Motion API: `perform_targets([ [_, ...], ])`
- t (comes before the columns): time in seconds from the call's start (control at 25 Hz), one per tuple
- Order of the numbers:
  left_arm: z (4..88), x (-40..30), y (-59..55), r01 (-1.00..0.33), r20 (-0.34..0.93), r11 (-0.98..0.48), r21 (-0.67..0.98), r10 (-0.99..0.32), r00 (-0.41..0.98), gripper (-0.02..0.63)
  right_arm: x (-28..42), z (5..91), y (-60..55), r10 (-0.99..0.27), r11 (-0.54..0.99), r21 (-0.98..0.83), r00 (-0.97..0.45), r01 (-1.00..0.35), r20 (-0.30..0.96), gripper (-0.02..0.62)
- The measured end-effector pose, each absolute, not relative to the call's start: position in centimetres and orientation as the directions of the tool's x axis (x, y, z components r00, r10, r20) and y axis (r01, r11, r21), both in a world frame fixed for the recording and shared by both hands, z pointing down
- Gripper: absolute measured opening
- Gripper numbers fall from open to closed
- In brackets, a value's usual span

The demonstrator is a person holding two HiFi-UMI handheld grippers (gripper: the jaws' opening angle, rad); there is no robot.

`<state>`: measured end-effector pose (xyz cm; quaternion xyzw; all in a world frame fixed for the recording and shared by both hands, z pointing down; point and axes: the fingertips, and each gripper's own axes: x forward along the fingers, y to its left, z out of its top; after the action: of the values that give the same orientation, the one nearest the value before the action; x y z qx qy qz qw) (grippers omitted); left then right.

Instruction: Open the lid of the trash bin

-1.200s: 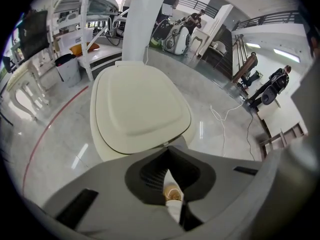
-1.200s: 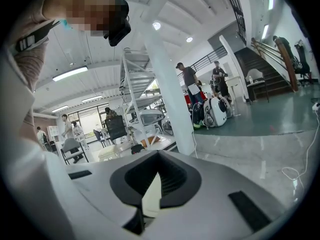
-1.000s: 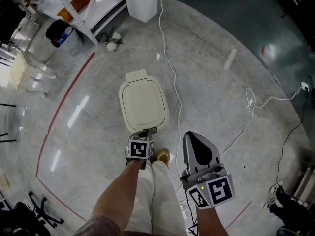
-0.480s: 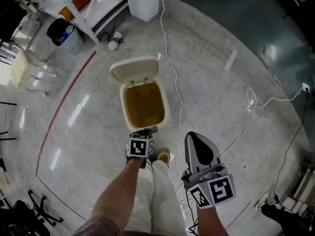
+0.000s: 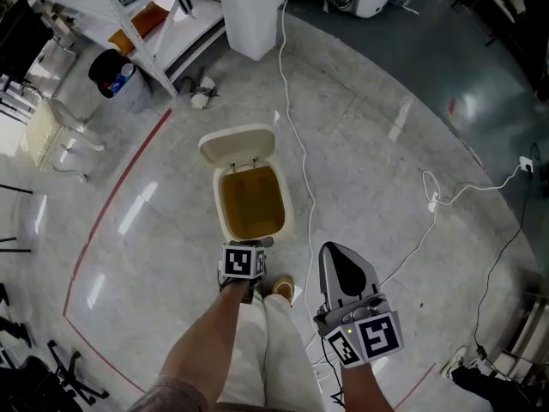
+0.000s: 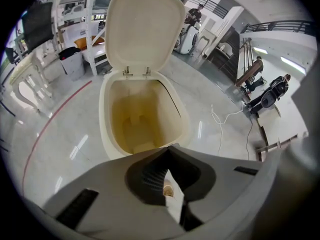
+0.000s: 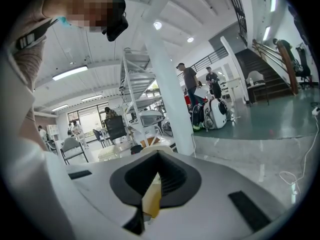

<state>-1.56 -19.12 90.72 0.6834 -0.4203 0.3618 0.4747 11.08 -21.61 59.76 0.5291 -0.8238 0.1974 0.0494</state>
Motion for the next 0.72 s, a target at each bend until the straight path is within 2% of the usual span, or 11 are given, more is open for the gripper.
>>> perform_targets([
  [0.32, 79.5, -1.3, -24.6, -0.906, 0.863, -0.261, 0.335, -0.301, 0.406, 0.009, 11.4, 51.7, -23.1, -0.866, 0.382, -0.235, -0.435, -0.894, 0.245, 0.031],
  [0.72, 54.5, -0.2, -34.6, -0.883, 0.744, -0.369, 0.292, -0.493, 0.452, 0.009, 11.5, 37.9, -23.0, -0.899, 0.386, -0.213, -0.418, -0.898, 0.135, 0.031],
])
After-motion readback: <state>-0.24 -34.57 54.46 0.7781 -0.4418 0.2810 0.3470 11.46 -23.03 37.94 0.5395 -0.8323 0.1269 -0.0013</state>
